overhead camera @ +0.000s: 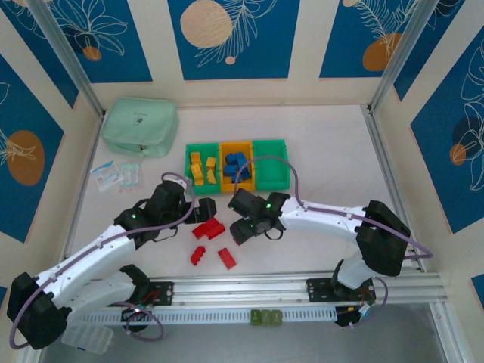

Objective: Sort the legos into containers by color
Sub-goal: Pick up the lego from the bottom-center of the table.

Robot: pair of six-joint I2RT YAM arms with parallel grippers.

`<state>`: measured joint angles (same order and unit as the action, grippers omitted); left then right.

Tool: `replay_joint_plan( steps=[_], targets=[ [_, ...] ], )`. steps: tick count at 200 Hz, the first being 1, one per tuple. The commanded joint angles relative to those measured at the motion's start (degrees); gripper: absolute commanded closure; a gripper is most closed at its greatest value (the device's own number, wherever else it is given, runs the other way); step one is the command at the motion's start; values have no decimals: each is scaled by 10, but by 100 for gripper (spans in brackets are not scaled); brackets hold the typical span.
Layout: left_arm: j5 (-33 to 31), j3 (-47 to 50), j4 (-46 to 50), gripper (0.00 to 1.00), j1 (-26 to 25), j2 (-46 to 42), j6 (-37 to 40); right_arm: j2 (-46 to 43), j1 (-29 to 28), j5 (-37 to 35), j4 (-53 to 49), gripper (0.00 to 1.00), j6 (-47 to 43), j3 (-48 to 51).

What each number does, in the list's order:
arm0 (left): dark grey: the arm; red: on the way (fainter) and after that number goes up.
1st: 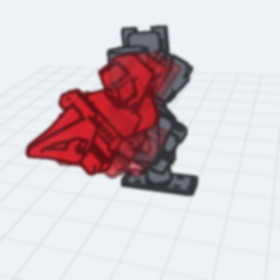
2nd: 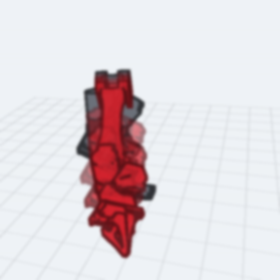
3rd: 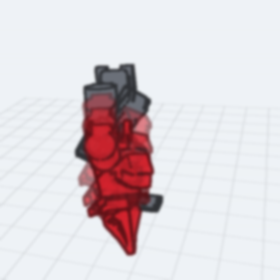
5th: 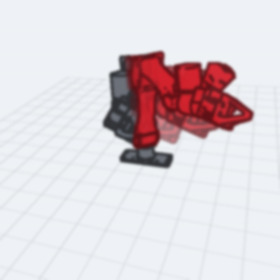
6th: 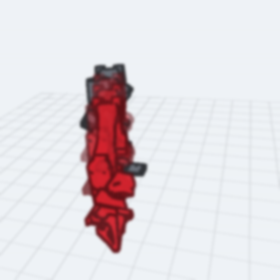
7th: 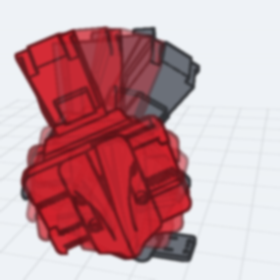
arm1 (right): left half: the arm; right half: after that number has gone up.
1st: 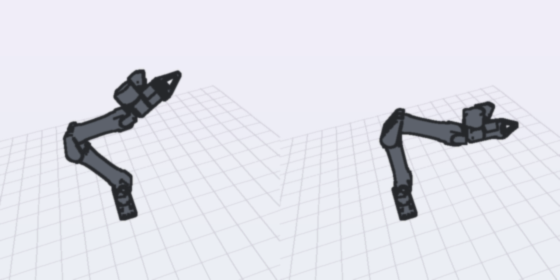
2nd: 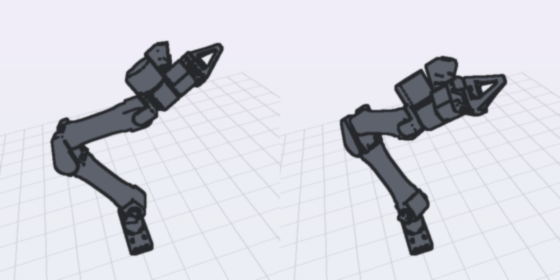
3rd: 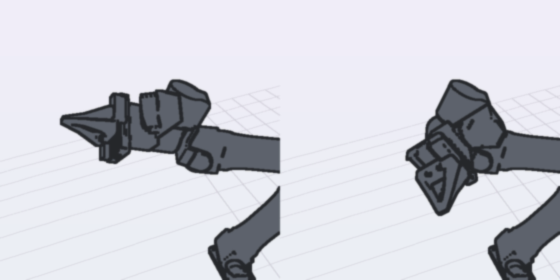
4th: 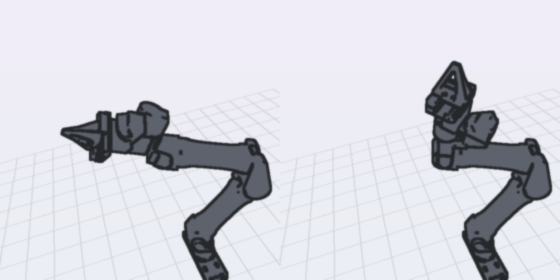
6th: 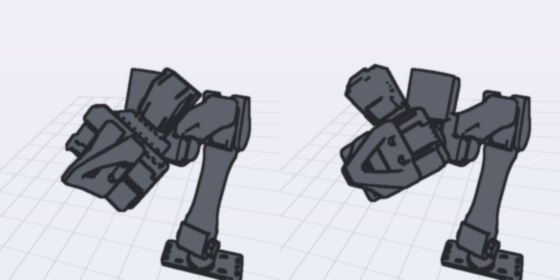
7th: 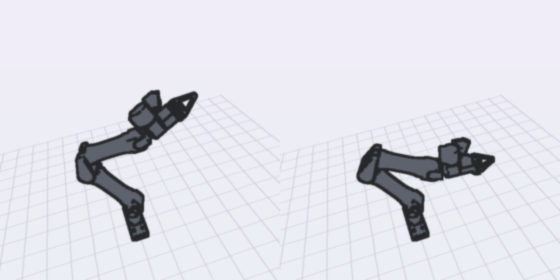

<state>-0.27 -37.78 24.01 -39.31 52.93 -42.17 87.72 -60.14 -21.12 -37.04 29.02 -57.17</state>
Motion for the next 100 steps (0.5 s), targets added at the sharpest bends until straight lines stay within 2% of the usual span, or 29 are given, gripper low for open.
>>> replay_joint_plan(
  steps=[1, 52, 100],
  targets=[
    [-17, 15, -10, 1, -7, -16, -22, -5, -13, 17, 33, 14, 25, 23],
    [-21, 21, -17, 1, -8, -16, -27, 41, -31, 33, 81, 13, 20, 25],
    [-27, 25, -16, 1, -8, -18, -25, 85, -29, 25, 84, 19, 5, -2]
  ],
)
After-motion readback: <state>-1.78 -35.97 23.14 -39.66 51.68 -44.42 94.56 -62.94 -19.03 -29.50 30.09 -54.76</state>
